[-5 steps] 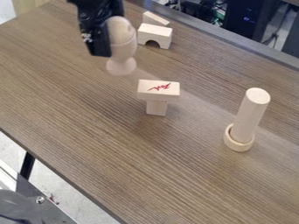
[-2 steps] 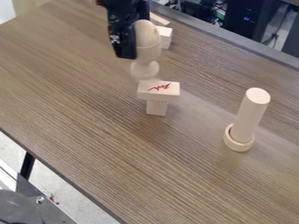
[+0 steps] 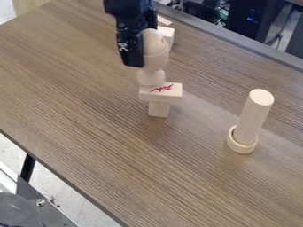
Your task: Move the left object and put it into the top of center object.
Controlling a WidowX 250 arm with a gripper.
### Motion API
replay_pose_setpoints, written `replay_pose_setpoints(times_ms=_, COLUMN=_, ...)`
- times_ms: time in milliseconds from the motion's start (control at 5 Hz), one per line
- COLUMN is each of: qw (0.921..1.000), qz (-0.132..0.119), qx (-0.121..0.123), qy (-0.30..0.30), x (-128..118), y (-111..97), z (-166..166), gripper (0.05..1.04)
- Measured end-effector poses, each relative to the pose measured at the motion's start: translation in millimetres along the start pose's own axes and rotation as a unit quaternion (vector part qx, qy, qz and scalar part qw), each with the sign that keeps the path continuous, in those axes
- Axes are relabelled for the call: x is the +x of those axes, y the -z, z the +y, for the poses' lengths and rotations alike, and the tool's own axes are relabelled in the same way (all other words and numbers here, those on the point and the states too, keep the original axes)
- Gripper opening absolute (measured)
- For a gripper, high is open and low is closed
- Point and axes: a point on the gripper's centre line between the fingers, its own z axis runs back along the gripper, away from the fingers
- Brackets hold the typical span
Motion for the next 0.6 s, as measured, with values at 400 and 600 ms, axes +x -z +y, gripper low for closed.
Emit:
replay_pose_setpoints(times_ms=400, qw=1.0000, qz=0.002, qx=0.001, qy=0.002, x=-3.7, y=0.3, z=0.8, gripper=0.883)
replay_pose_setpoints(times_ms=600, qw=1.0000, qz=0.003, qx=-0.002, qy=0.005, x=-6.0, y=0.4, z=0.0, gripper=0.883)
